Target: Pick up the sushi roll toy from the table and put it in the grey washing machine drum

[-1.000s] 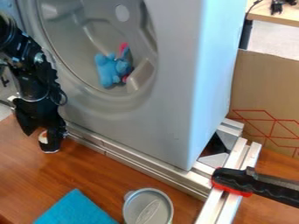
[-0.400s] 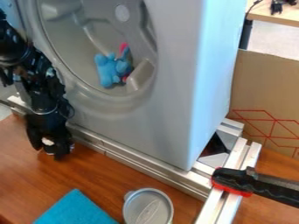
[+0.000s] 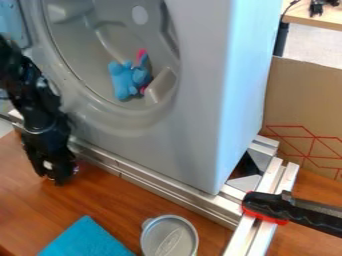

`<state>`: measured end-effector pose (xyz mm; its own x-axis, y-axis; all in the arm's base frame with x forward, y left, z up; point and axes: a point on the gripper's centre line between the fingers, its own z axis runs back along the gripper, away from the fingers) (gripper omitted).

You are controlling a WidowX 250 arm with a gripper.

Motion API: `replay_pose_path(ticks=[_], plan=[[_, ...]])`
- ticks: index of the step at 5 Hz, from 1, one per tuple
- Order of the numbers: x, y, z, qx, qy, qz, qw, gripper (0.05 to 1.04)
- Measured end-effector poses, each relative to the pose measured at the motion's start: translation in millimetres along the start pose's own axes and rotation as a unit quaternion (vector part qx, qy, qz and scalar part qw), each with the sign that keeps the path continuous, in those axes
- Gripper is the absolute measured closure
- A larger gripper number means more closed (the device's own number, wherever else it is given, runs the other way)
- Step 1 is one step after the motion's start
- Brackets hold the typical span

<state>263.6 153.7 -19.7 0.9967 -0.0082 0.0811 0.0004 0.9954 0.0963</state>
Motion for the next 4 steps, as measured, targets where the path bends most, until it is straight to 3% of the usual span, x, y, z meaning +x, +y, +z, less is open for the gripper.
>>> replay_pose_path(ticks=[1,2,3,4], plan=[[-9,-6,25,-0.045,-0.018,-0.003,0.9988,0.468],[-17,-15,54,-0.084,0.010,0.011,0.9964,0.470],[-5,-21,93,-0.092,-0.030,0.017,0.9952,0.470],[20,-36,119,-0.086,-0.074,-0.014,0.9934,0.470]])
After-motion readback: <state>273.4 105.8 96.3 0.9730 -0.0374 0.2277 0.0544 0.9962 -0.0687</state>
